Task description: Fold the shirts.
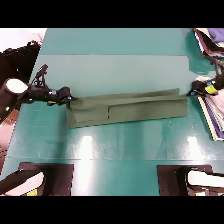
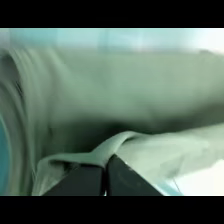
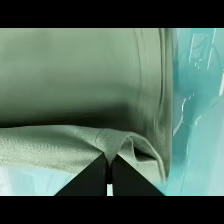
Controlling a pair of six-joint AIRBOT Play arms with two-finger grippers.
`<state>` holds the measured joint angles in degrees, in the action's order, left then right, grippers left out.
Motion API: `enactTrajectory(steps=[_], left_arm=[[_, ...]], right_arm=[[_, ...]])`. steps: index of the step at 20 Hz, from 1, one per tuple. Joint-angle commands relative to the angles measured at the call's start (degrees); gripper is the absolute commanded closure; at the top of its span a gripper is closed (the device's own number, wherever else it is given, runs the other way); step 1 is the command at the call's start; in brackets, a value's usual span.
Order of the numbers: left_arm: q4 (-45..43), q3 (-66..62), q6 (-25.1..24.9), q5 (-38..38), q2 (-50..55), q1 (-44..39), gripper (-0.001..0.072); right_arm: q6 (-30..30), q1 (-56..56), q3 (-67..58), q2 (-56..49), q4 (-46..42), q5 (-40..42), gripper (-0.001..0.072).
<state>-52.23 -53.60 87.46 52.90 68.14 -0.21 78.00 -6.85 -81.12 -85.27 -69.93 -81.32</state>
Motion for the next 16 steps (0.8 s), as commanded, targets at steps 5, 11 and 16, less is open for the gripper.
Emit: enactTrajectory(steps=[5, 11, 16], left_arm=[[0.8, -3.5, -0.9, -7.3, 7.1, 0.7, 0.0209], [0.4, -5.2, -3.9, 1.3, 7.0, 0.7, 0.0217], [1.6, -5.2, -5.4, 3.1, 7.0, 0.5, 0.0672]], right_arm=[[-0.7, -0.1, -12.2, -15.0, 9.2, 0.1, 0.0258], [-6.5, -7.5, -12.3, -15.6, 10.0, -7.0, 0.0258], [-8.7, -12.8, -5.6, -15.7, 13.5, -7.3, 0.0109]])
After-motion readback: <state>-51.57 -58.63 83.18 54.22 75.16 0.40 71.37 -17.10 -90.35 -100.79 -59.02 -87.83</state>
